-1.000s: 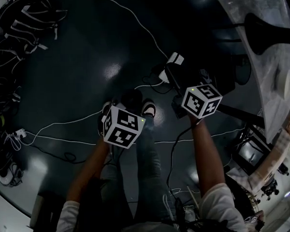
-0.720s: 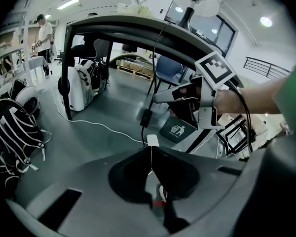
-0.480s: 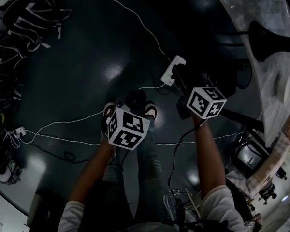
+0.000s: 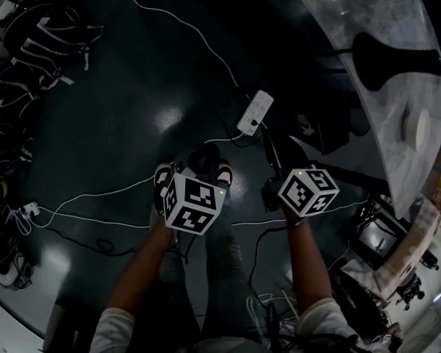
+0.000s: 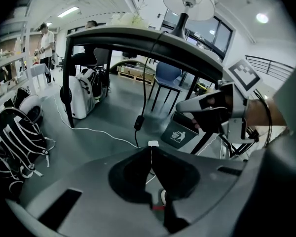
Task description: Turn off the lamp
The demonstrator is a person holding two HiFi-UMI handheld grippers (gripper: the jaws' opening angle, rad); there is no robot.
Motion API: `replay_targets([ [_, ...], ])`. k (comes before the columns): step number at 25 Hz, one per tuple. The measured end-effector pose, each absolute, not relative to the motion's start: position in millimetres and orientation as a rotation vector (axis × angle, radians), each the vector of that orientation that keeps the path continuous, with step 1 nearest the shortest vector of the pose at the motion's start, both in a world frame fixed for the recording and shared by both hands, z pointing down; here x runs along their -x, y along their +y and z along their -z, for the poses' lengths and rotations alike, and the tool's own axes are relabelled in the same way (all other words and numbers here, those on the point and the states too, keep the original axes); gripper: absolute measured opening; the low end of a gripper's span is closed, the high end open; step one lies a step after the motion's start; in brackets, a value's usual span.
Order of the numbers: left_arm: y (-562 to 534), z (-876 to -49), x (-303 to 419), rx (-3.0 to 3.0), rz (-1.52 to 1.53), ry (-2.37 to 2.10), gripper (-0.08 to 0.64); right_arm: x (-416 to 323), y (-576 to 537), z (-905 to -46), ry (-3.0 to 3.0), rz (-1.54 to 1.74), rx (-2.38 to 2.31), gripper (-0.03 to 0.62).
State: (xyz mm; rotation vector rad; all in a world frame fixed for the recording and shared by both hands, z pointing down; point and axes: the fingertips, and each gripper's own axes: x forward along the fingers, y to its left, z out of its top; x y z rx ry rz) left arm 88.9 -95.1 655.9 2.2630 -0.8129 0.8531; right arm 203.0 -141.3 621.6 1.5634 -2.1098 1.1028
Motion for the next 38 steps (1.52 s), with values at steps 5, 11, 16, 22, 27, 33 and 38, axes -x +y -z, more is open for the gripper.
replay_targets([
  [5,-100.1,-626.5,-93.1,-2.262,-0.844,-0.849,0.009,-204.0,-117.9,-604.0,-2.048,-1.206,-1.656,0.002],
  [11,-93.5,-570.8,-94.5,-2.219,-0.824,-0.875,0.009,-192.8,-93.4,-567.9,-1.982,-1.320,-1.705,0.002],
  [16,-100.7,-516.1,-87.7,-2.202,-0.813,-0.932,0.009,-184.1,-93.9,-496.1,-1.987,-1.259,-1.775,0.000],
  [22,-97.1,-422.2,-98.8,-2.176,-0.727,-0.997,0.009,-183.1,-90.5,-409.3,-2.006,-1.204,-1.815,0.000],
  [27,-100.4,-339.9,-106.9,-2.211,-0.629,-1.067,0.009,-185.6,-99.8,-351.4,-2.021,-1.121,-1.832,0.000],
  [33,-111.1,-280.1,-109.6,-2.279,-0.570,-1.125,0.009,-189.2,-106.0,-301.6,-2.067,-0.972,-1.805,0.000],
  [38,-131.1,-251.0,-111.5,-2.304,-0.489,-1.163,0.009,-202.4,-116.7,-272.9,-2.096,-0.910,-1.839,0.001],
])
